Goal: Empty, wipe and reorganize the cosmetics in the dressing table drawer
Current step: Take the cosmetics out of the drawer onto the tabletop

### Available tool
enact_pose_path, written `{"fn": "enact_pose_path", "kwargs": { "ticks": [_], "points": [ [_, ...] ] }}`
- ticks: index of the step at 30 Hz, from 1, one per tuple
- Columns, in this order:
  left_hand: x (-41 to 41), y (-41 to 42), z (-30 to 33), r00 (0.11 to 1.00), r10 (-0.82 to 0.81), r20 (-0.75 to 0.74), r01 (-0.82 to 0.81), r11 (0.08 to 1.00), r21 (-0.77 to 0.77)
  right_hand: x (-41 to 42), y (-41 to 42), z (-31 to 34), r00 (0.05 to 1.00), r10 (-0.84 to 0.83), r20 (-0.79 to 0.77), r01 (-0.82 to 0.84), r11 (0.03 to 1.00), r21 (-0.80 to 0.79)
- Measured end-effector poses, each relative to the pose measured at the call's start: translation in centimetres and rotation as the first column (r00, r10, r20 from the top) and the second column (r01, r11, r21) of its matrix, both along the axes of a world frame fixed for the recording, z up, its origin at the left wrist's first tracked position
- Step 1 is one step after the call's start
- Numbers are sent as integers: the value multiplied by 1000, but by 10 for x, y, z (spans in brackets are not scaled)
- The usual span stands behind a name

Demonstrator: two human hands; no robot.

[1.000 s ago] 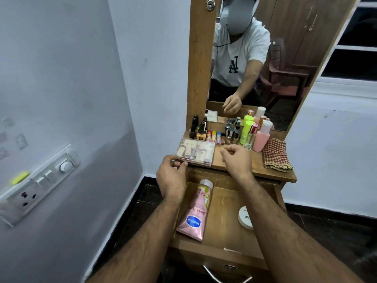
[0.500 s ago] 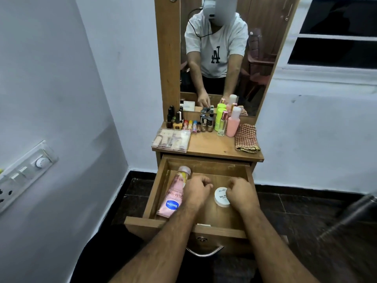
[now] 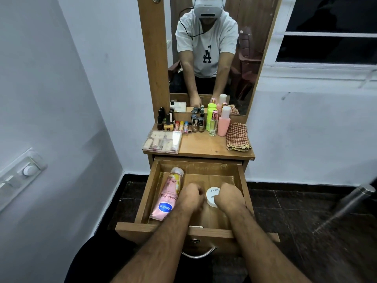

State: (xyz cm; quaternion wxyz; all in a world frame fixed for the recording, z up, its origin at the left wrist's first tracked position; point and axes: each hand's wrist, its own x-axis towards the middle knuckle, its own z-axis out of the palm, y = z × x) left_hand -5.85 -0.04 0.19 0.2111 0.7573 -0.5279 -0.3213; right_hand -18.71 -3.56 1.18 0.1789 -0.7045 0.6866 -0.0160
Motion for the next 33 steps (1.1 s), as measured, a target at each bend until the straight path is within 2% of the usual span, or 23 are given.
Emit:
{"fn": "enact_pose_path", "kwargs": {
  "ticks": [9,15,21,25,27,33],
  "points": [
    [2,-6,-8,998,-11,-60,10,1000,-9,-4,-6,-4,974,-75,213,63,996,64],
    [8,-10,-10,970,92,-224,-109,992,-69,-6,-15,-7,907,-100,409,69,993,90],
    [11,-8,-7,928,156,-338,-220,963,-158,-6,-13,-7,776,-136,616,89,990,106],
    [16,-4,-1,865,195,-462,-323,922,-215,-6,-8,5,631,-117,767,43,992,116],
    [20,1,5,820,212,-531,-395,882,-258,-4,-6,14,528,-119,841,32,992,120],
    [50,5,36,788,229,-571,-498,782,-375,33,-13,47,383,-78,921,63,996,58]
  ]
}}
